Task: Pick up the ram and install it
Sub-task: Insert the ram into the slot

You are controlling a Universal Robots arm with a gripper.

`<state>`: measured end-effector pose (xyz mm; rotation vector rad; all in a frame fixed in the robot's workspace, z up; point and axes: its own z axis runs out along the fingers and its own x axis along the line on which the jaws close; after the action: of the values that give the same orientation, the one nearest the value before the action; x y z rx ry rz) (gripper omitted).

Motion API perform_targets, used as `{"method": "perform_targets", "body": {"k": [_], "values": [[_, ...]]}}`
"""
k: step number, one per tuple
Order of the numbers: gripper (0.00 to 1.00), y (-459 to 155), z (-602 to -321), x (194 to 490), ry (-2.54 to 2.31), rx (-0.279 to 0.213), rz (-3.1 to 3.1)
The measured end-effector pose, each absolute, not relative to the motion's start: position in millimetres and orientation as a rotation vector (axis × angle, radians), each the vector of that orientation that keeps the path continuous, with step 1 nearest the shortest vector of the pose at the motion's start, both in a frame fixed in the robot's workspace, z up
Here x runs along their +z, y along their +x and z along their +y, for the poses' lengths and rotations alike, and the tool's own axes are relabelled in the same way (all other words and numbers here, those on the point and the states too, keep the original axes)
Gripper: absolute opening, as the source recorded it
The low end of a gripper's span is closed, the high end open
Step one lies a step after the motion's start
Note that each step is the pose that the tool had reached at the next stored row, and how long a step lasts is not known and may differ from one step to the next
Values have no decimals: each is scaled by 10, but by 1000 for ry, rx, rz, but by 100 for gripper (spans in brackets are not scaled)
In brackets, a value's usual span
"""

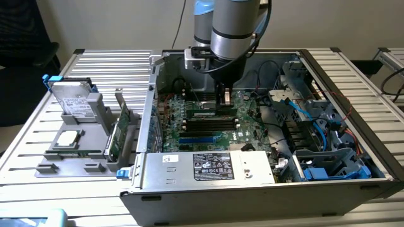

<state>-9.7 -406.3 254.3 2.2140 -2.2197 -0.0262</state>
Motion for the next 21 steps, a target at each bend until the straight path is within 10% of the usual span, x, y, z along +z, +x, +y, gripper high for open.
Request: {"method": "perform_targets", "body": {"k": [21], "values": [[14, -93, -4081, 2468, 2208, -18, -2214]]}}
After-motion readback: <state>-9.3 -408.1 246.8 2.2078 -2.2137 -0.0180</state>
